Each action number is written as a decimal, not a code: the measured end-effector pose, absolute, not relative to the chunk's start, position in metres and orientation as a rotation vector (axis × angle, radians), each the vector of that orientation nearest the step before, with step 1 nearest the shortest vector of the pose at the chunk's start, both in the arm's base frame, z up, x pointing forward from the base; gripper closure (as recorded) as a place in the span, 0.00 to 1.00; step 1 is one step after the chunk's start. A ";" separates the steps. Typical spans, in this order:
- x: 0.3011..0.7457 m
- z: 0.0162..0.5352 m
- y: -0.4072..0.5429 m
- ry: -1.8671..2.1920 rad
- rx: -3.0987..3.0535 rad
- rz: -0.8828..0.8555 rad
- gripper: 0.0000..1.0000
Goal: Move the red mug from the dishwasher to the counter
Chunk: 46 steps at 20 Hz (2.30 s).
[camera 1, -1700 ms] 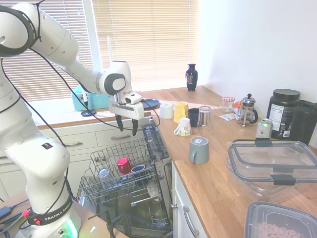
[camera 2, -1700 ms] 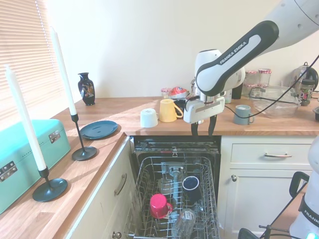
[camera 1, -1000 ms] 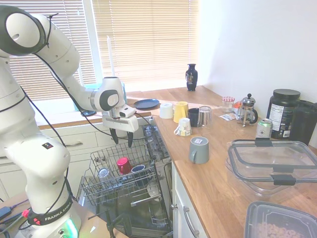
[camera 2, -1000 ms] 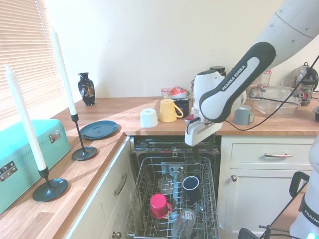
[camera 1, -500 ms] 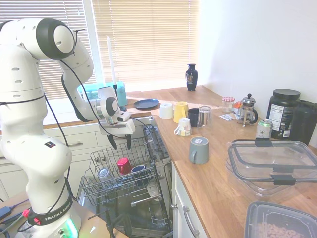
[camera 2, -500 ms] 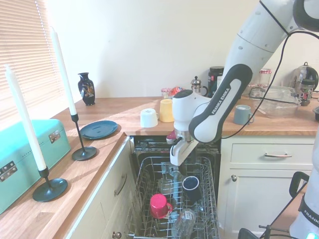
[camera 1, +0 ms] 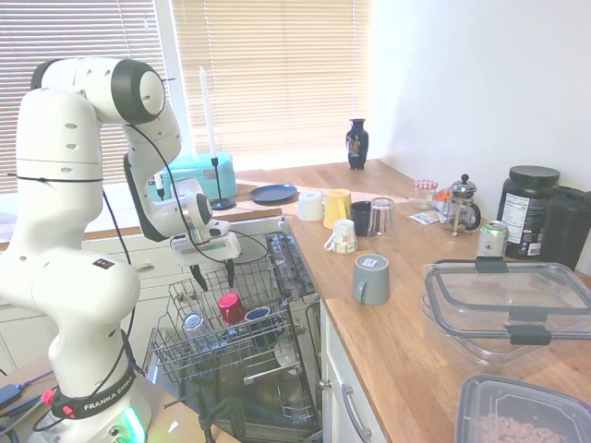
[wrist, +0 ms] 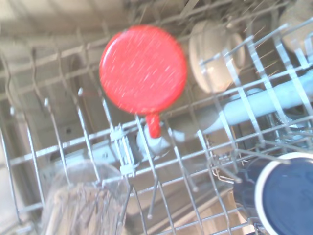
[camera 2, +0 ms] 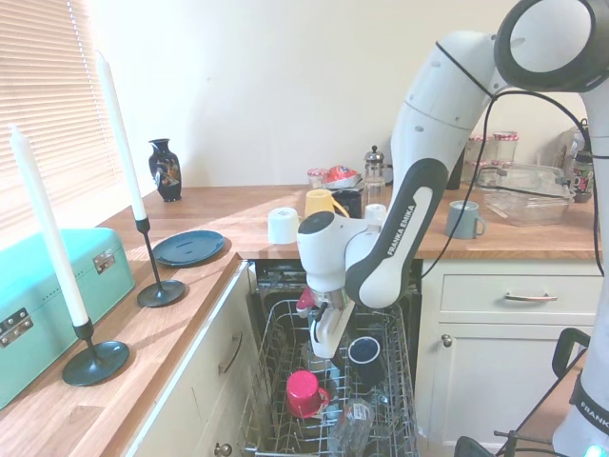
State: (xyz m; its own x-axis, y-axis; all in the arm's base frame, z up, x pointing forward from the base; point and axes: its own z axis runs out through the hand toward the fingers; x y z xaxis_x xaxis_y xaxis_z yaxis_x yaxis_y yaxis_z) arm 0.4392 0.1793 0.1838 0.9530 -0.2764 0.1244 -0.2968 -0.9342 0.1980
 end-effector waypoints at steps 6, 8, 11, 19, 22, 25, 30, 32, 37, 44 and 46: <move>0.437 0.149 0.187 -0.344 2.864 0.088 0.00; 0.436 0.141 0.192 -0.329 2.864 0.078 0.00; 0.435 0.131 0.201 -0.300 2.867 0.069 0.00; 0.435 0.106 0.224 -0.239 2.862 0.049 0.00; 0.444 0.101 0.231 -0.240 2.865 0.069 0.00; 0.456 0.100 0.236 -0.246 2.865 0.098 0.00; 0.470 0.089 0.235 -0.259 2.858 0.109 0.00; 0.472 0.084 0.233 -0.264 2.857 0.107 0.00; 0.482 0.072 0.222 -0.287 2.858 0.118 0.00; 0.486 0.048 0.216 -0.281 2.859 0.114 0.00; 0.487 0.040 0.215 -0.278 2.855 0.115 0.00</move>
State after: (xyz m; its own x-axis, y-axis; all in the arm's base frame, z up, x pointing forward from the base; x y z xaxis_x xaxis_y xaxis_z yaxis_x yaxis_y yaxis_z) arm 0.4873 0.2149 0.0404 0.9784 -0.1784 0.1043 -0.1999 -0.9451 0.2586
